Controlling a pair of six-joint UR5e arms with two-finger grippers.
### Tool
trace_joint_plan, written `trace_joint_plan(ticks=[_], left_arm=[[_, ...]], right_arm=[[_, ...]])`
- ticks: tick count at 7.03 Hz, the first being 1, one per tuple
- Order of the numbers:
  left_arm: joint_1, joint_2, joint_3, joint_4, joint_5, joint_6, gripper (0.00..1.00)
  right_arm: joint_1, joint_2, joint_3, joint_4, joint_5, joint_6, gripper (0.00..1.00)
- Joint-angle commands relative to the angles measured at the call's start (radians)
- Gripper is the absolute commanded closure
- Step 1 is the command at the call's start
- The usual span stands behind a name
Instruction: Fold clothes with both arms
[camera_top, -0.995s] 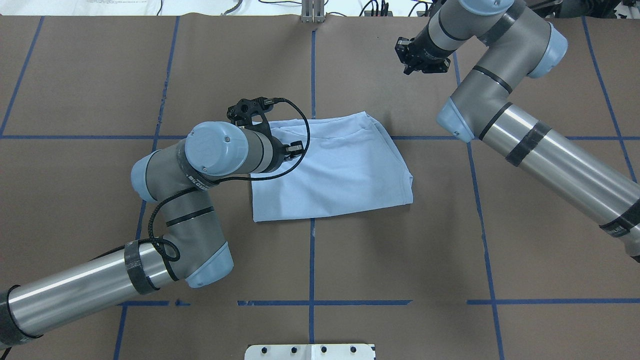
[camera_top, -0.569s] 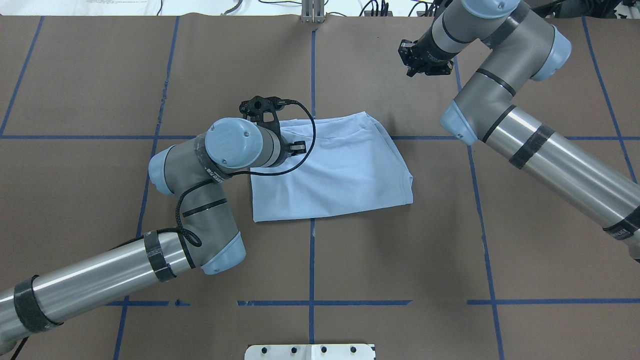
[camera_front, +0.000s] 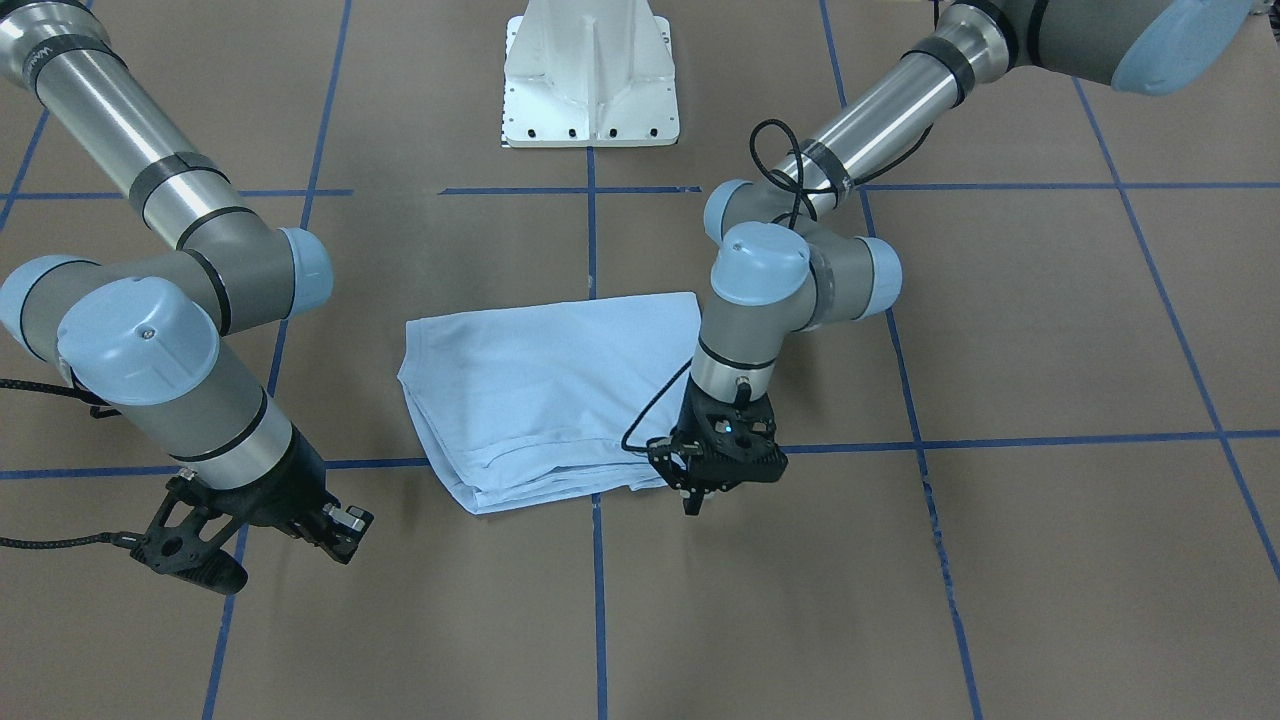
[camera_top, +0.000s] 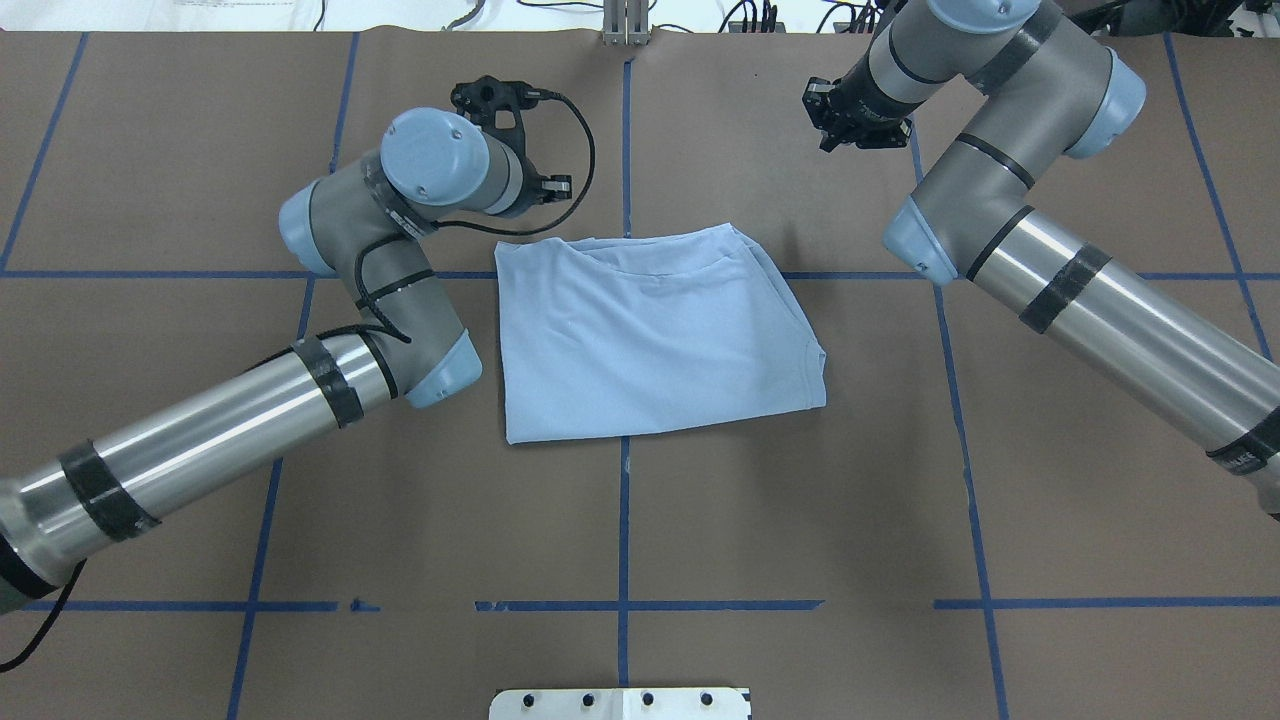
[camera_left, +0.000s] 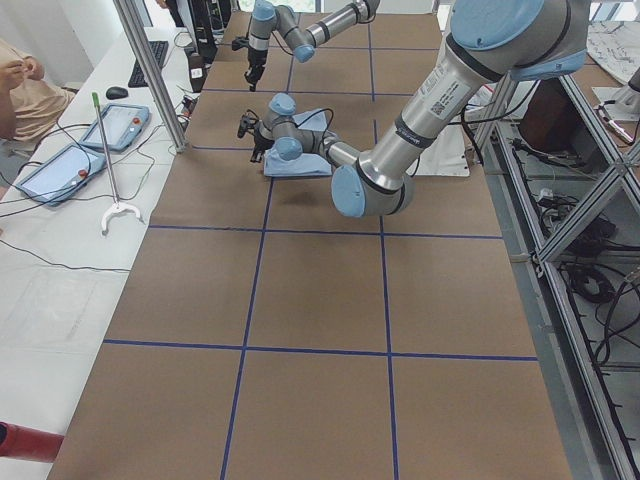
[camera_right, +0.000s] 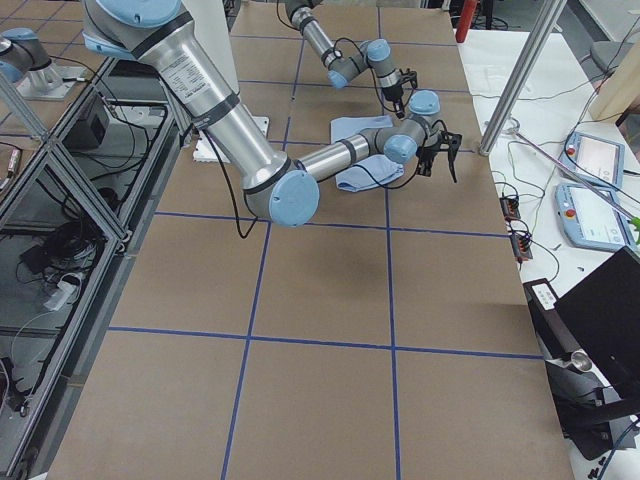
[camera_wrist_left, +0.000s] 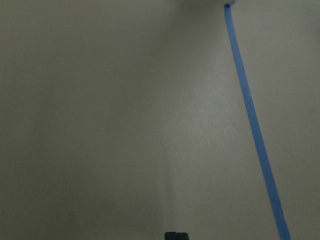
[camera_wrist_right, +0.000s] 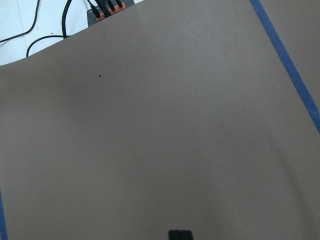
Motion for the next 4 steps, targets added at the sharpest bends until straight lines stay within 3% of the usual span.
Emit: trace_joint_plan(ticks=[1,2,4], left_arm=[[-0.092,-0.013,0.087,-0.059,-0.033,0.11,1.0],[-0.112,-0.004,0.086,-0.059,-0.036,0.116,1.0],[-0.199,0.113,0.005,-0.062,-0.201,0.169,1.0]], right_arm=[[0.008,-0.004,-0.009,-0.002,0.0,-0.006,1.0],[0.029,-0.007,-0.012,-0.043,0.0,-0.079,1.0],[0.11,-0.057,-0.006,-0.112,0.043,-0.284,1.0]])
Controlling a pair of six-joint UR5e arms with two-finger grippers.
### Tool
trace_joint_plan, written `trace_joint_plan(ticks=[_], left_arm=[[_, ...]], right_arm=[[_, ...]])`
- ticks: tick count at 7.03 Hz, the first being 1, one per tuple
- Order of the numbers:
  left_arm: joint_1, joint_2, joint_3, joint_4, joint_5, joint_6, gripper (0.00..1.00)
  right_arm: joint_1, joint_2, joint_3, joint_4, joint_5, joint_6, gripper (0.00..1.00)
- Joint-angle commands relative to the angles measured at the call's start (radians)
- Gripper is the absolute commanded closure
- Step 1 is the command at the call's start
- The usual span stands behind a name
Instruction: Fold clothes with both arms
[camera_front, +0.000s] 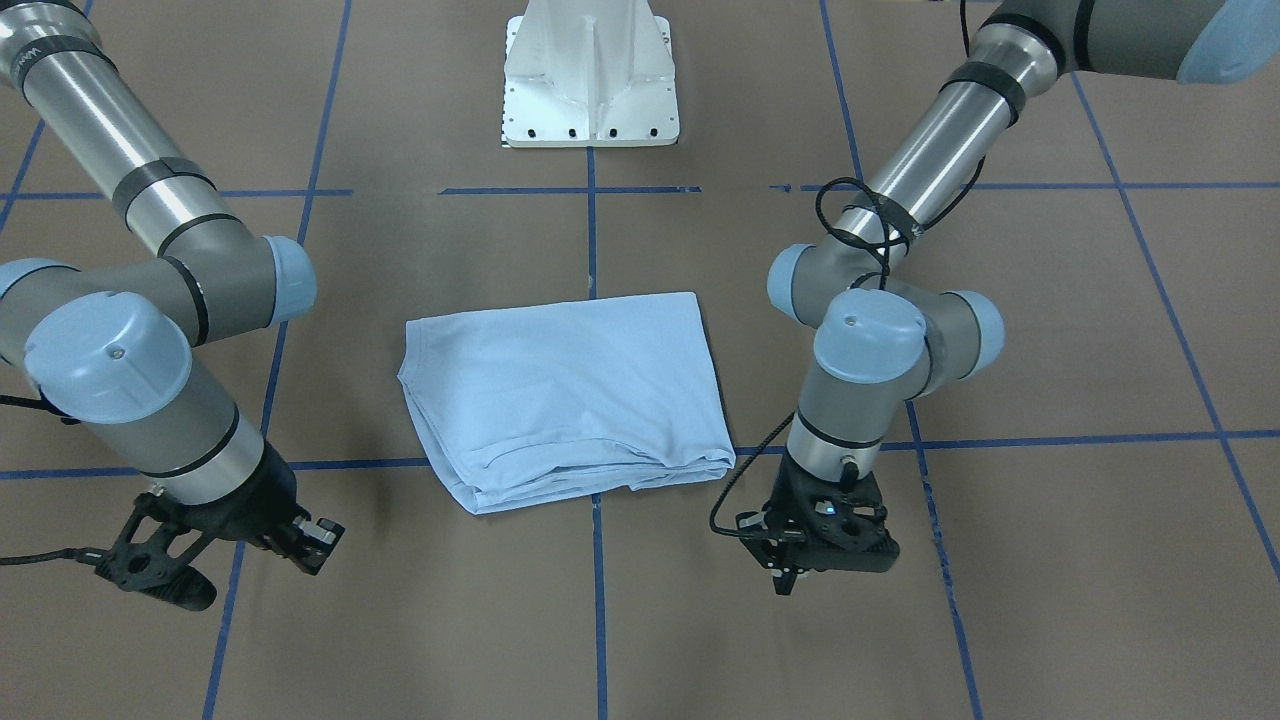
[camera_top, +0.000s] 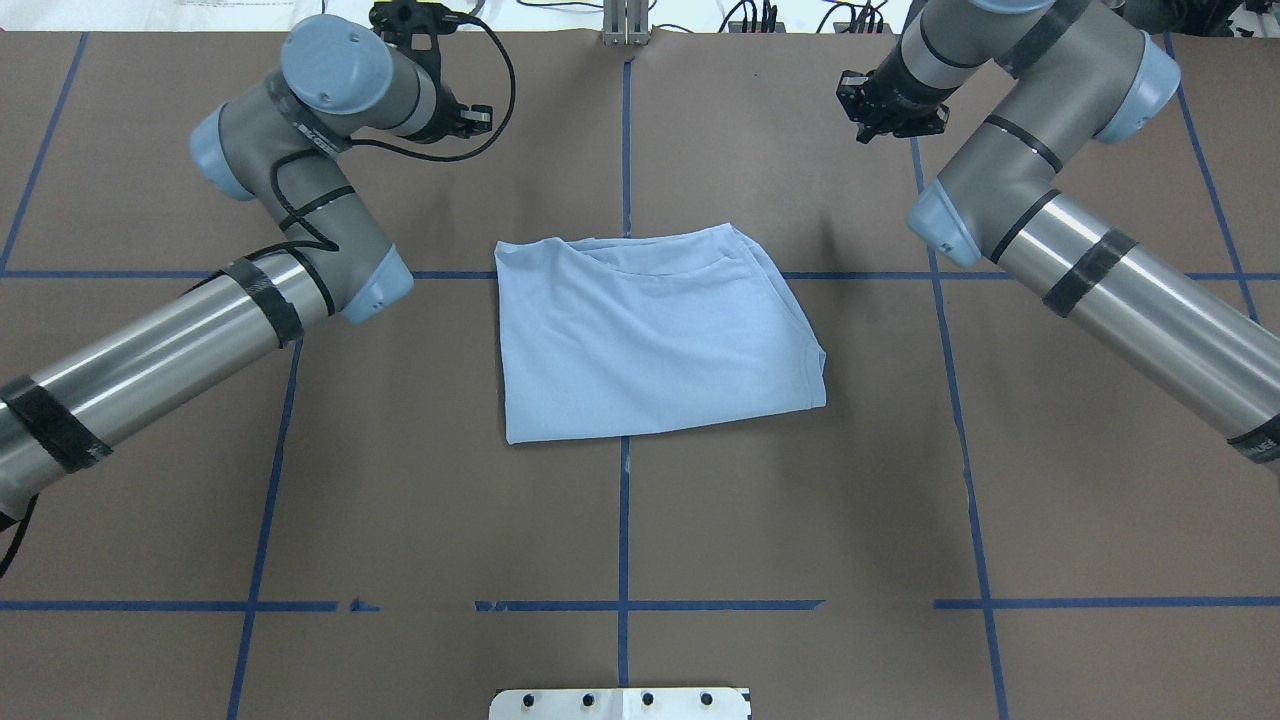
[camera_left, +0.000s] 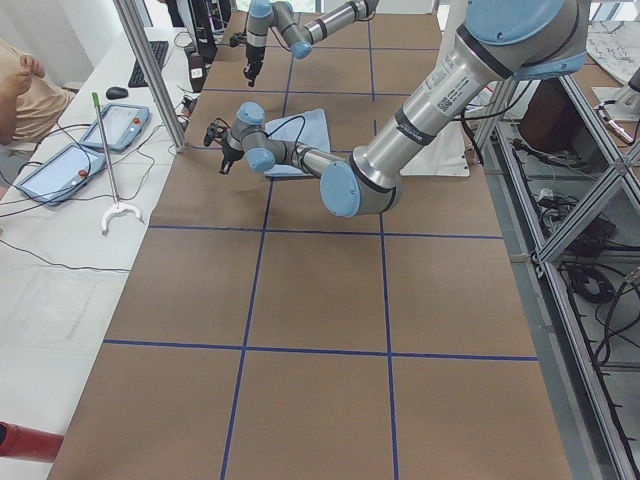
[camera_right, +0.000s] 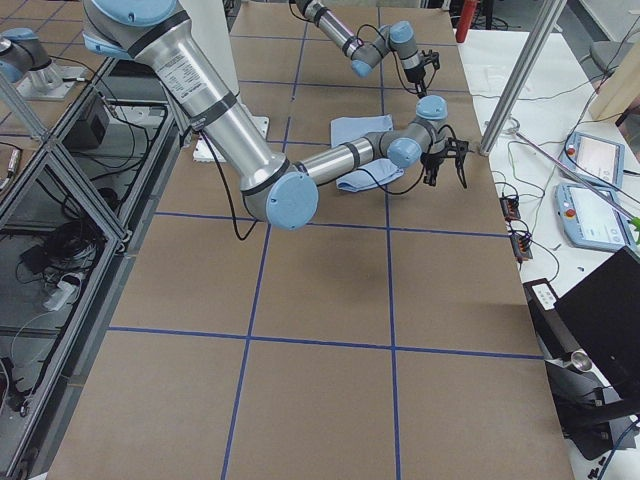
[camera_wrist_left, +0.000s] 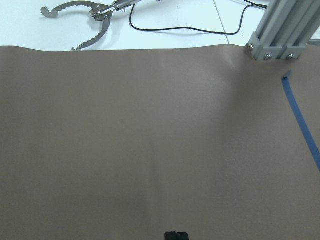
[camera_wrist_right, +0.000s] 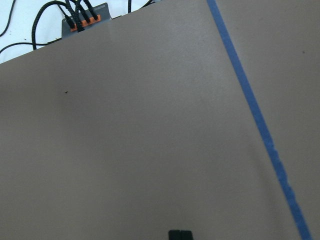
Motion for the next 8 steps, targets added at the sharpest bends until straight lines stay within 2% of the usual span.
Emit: trace_joint_plan(ticks=[1,3,4,5,6,7,8], left_arm=[[-0.113,0.163,-0.143,0.009,-0.169,0.152,1.0],[-0.284,0.329,-0.282,0.011,-0.404,0.277,1.0],[-0.367,0.414,-0.358,0.011,-0.515,0.317,0.88],[-0.441,0.481,-0.412,0.013,-0.58,0.327,0.78],[-0.487,0.582,-0.472,0.019,-0.6,0.433,0.75],[-0.518,0.649,-0.515,0.073,-0.6,0.571,0.63],[-0.546,0.661,-0.578,0.24,-0.6,0.686,0.51]], right_arm=[[0.118,-0.081,0.007,-0.036,0.106,-0.222,1.0],[0.293,-0.208,0.042,-0.041,0.224,-0.46,1.0],[0.365,-0.26,0.082,-0.094,0.288,-0.596,1.0],[0.423,-0.338,0.151,-0.171,0.296,-0.748,1.0],[0.5,-0.381,0.197,-0.282,0.295,-0.933,1.0],[0.558,-0.392,0.239,-0.435,0.289,-1.075,0.72],[0.621,-0.456,0.292,-0.526,0.283,-1.19,0.01]])
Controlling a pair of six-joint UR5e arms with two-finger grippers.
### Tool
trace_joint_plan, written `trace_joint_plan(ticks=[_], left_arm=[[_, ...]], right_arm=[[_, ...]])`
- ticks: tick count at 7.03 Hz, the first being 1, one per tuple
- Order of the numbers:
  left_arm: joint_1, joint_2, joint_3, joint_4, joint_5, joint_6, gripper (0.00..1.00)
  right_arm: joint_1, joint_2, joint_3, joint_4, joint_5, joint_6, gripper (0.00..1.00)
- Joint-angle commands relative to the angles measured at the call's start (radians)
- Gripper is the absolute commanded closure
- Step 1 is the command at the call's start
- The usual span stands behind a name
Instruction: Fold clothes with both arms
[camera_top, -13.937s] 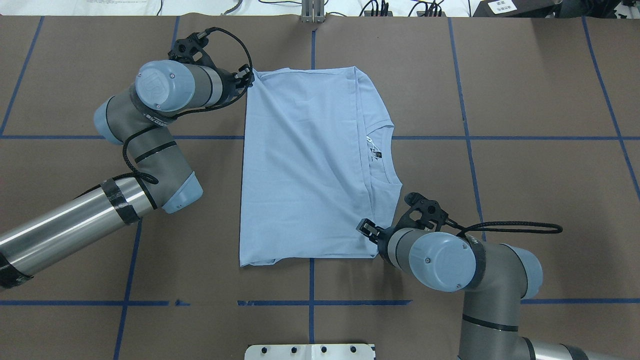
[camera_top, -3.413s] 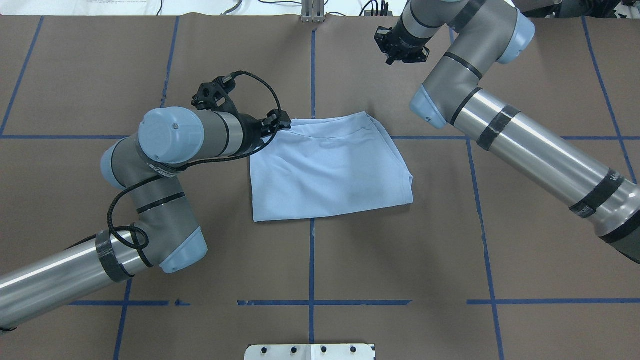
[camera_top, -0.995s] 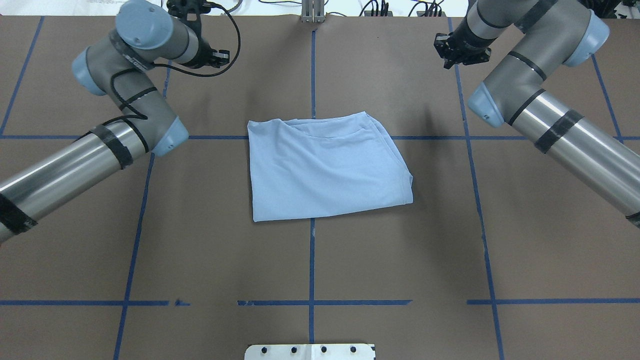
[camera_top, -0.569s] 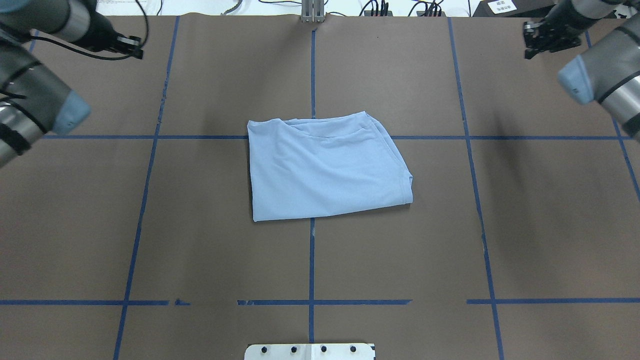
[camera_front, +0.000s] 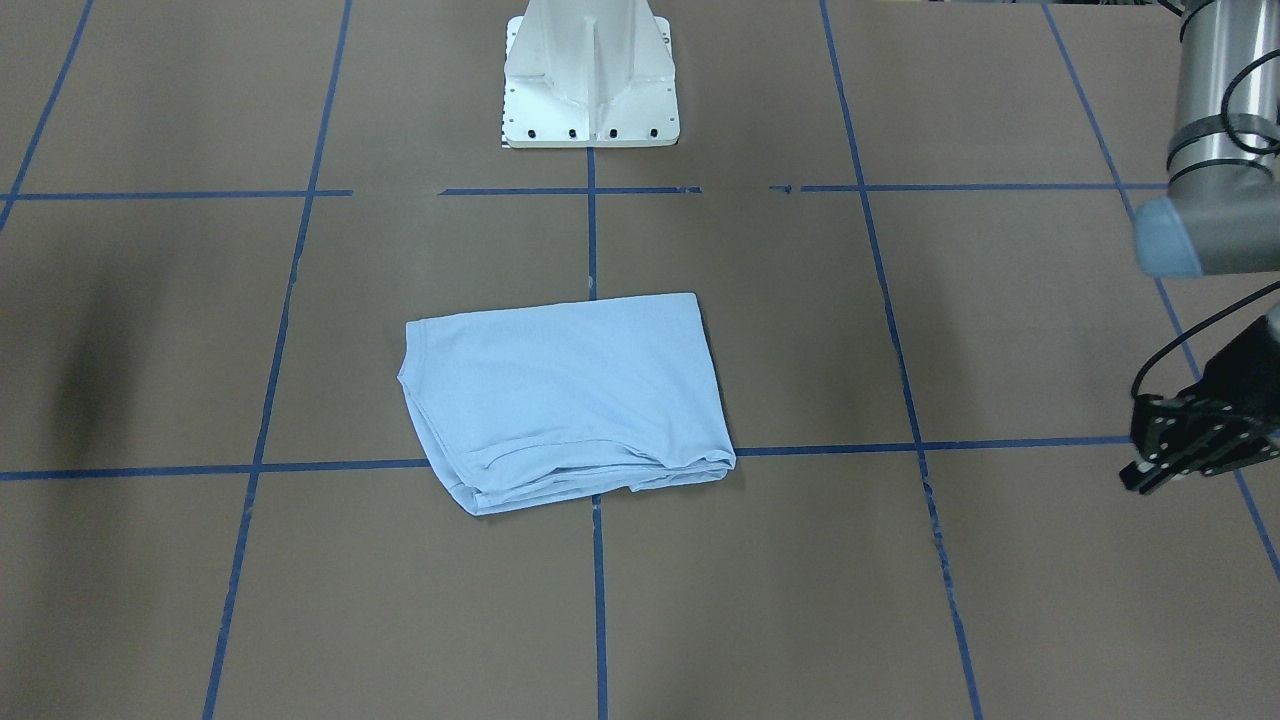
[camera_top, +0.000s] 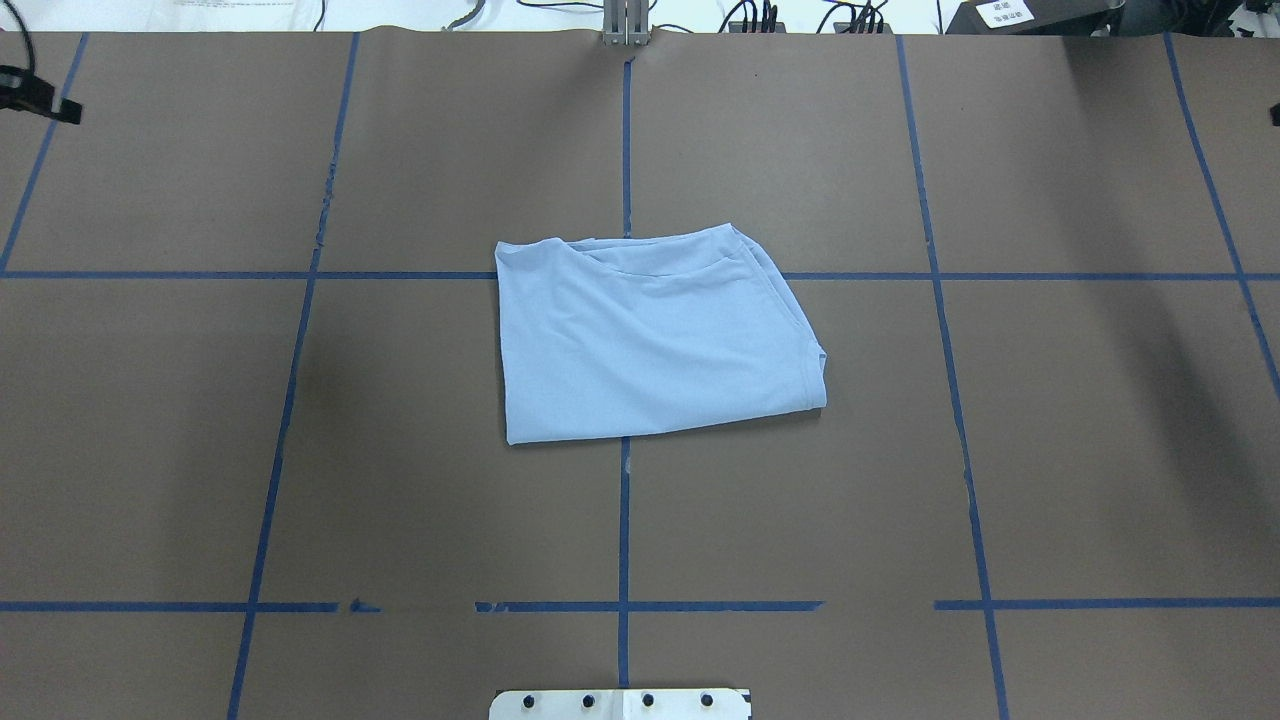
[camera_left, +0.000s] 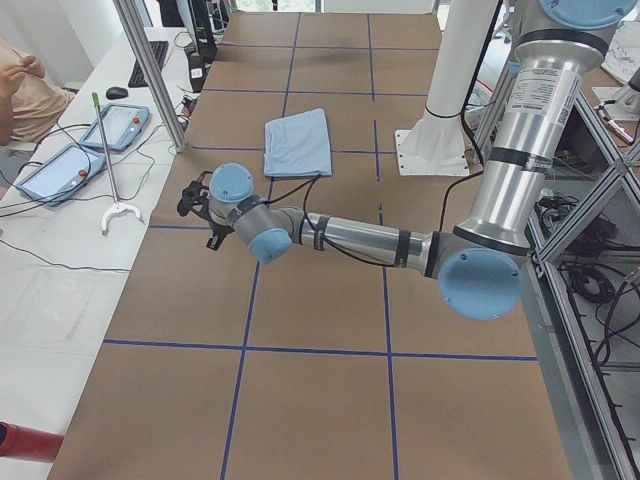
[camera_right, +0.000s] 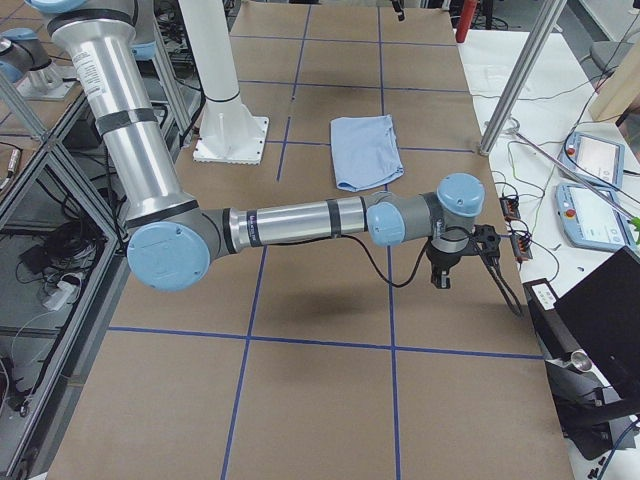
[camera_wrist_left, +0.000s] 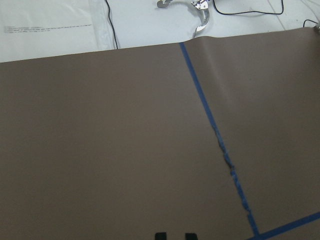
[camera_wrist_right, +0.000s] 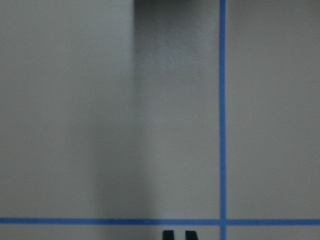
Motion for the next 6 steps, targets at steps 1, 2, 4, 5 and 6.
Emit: trace_joint_plan(ticks=[1,2,4,5,6], left_arm=[[-0.064,0.063,-0.138,0.353,-0.006,0.327,0.45],[-0.102,0.1,-0.197,0.484,-0.006,0.439,0.37],[-0.104,0.119,-0.24,0.55,-0.006,0.435,0.09],[-0.104,0.146,-0.237,0.547,-0.006,0.435,0.01],[-0.107,0.159,-0.231,0.547,0.006,0.437,0.01]], right_arm=[[0.098,-0.157,0.141,-0.136,-0.007,-0.181,0.0],[0.101,-0.236,0.225,-0.136,-0.007,-0.181,0.0],[0.06,-0.248,0.249,-0.142,-0.01,-0.195,0.0],[0.039,-0.263,0.261,-0.144,-0.01,-0.224,0.0],[0.032,-0.282,0.26,-0.142,-0.019,-0.246,0.0]])
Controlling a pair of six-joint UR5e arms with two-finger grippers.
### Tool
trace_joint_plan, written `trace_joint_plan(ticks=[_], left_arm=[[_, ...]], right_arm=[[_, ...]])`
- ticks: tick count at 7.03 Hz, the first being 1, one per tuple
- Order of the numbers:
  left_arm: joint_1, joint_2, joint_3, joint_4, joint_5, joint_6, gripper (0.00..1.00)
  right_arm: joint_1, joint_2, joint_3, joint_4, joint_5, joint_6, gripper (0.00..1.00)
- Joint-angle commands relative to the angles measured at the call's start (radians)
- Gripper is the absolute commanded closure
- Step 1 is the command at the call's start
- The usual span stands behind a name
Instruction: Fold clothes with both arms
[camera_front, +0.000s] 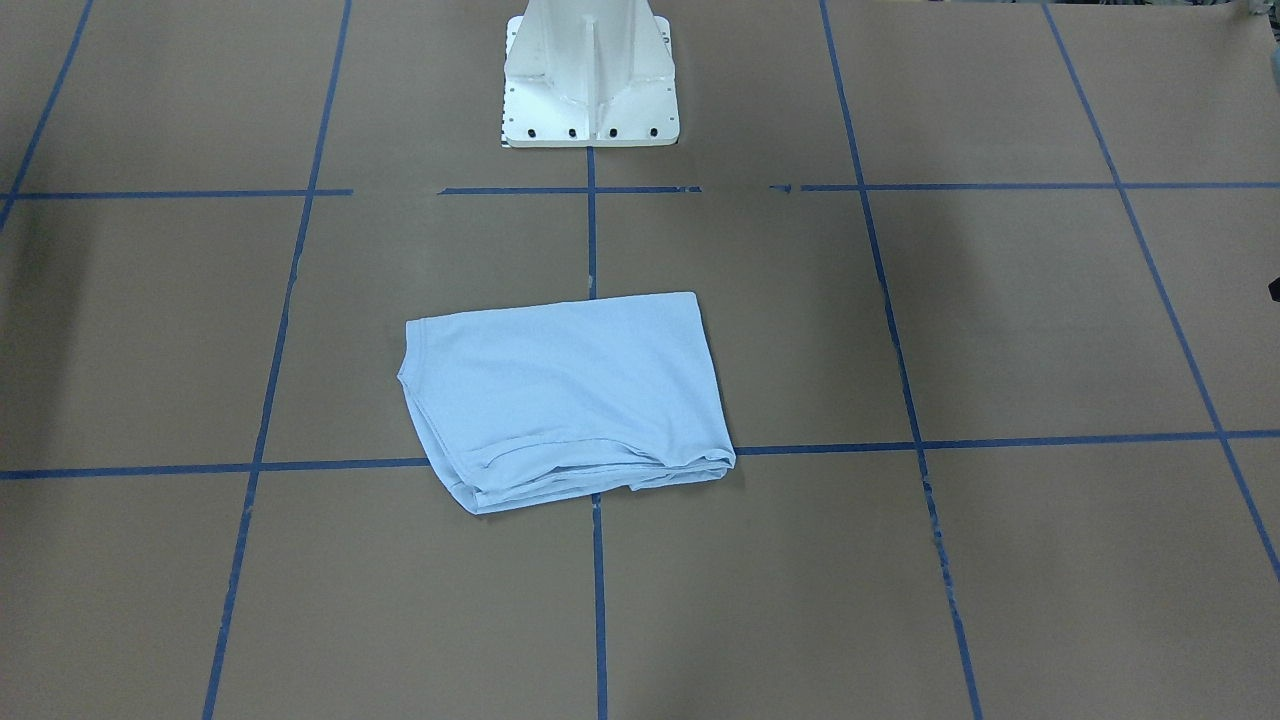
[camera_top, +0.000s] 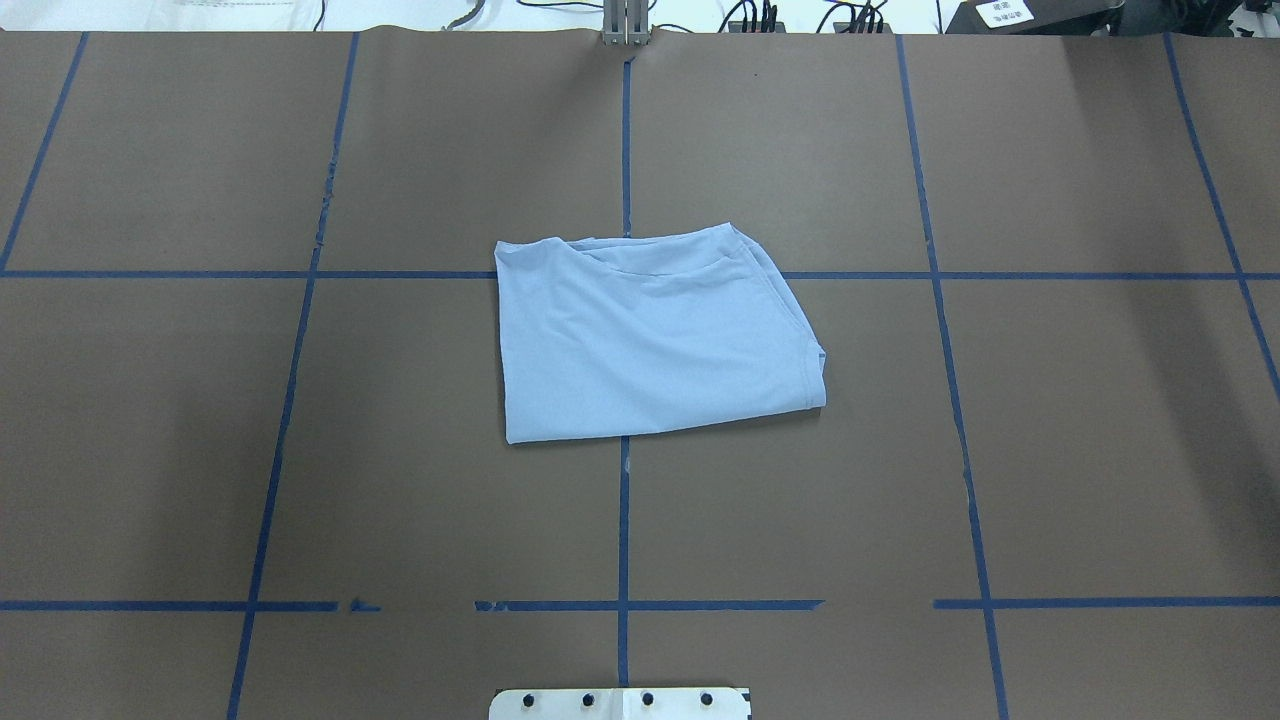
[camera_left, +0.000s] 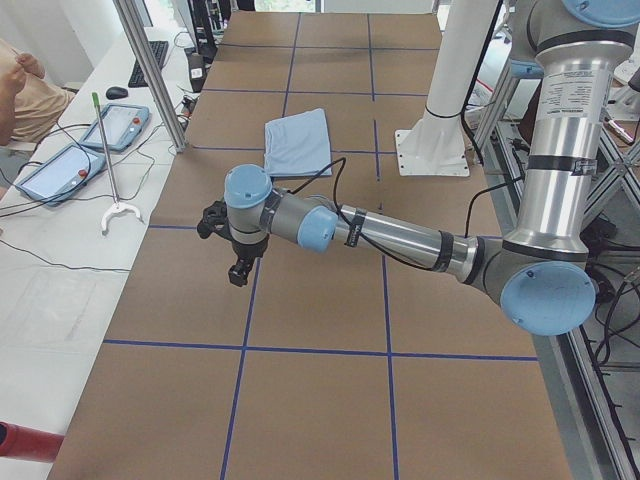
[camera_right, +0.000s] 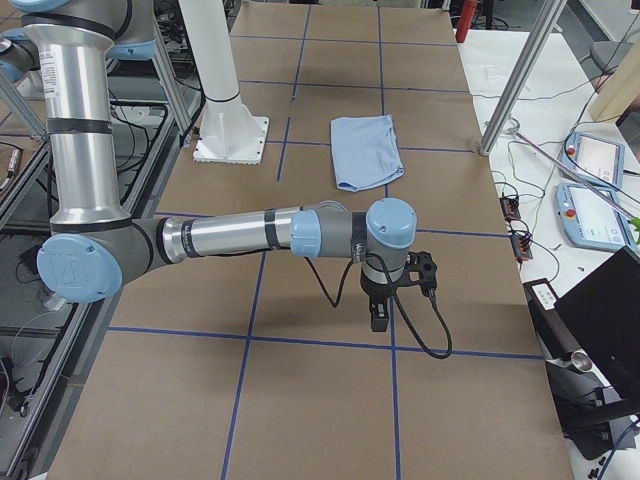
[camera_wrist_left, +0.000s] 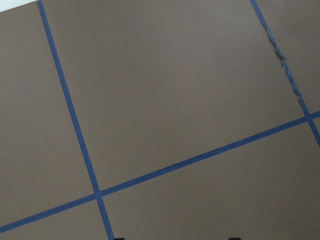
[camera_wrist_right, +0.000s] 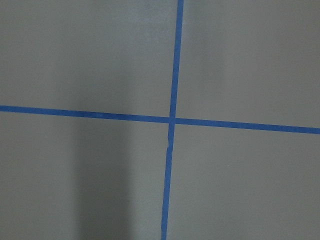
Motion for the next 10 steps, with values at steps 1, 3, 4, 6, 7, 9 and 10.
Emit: trace_joint_plan(ticks=[1,3,4,6,7,9,10], left_arm=[[-0.003,0.037,0.024,0.001,0.008,0.006,0.01],[-0.032,0.04,0.041,-0.004,0.008,0.009,0.0],[-0.049,0.058,0.037,-0.002,0.005,0.011,0.0],[-0.08,0.069,0.043,-0.001,0.006,0.006,0.0],[-0.086,0.063,0.026,0.002,0.003,0.004,0.0],[-0.086,0.074,0.009,-0.001,0.005,0.006,0.0],[-0.086,0.089,-0.015,0.002,0.008,0.004,0.0]], right_arm=[[-0.017,-0.027,0.001,0.002,0.005,-0.023,0.0],[-0.017,-0.027,-0.025,0.008,0.006,-0.014,0.0],[-0.017,-0.024,-0.039,0.012,0.002,-0.014,0.0],[-0.052,-0.027,-0.044,0.009,-0.001,-0.014,0.0],[-0.055,-0.029,-0.044,0.011,-0.001,-0.014,0.0],[-0.057,-0.011,-0.041,0.015,0.0,-0.014,0.0],[-0.057,-0.012,-0.038,0.014,0.008,-0.018,0.0]])
